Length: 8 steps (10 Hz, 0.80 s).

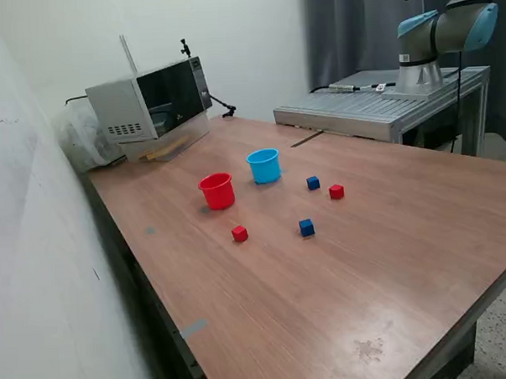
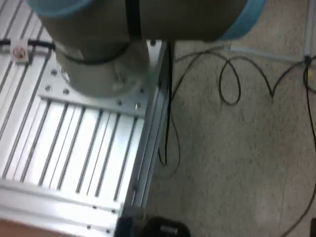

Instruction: Place red objects in the red bin, and blue objects in the blue bin.

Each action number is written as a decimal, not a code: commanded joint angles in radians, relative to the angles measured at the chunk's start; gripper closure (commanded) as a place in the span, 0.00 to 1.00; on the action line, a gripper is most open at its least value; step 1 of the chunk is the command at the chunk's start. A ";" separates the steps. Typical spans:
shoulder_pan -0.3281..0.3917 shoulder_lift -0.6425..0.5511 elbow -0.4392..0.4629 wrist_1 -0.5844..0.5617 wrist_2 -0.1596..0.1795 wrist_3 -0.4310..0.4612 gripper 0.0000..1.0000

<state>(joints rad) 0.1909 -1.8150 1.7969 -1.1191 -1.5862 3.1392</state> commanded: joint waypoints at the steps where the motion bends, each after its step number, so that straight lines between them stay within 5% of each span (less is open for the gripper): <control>1: -0.002 0.008 -0.002 -0.222 0.008 0.008 0.00; 4: -0.005 0.008 -0.005 -0.388 0.008 0.013 0.00; 8: -0.005 0.045 -0.014 -0.513 0.000 0.179 0.00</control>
<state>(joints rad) 0.1857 -1.7889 1.7873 -1.5874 -1.5855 3.2616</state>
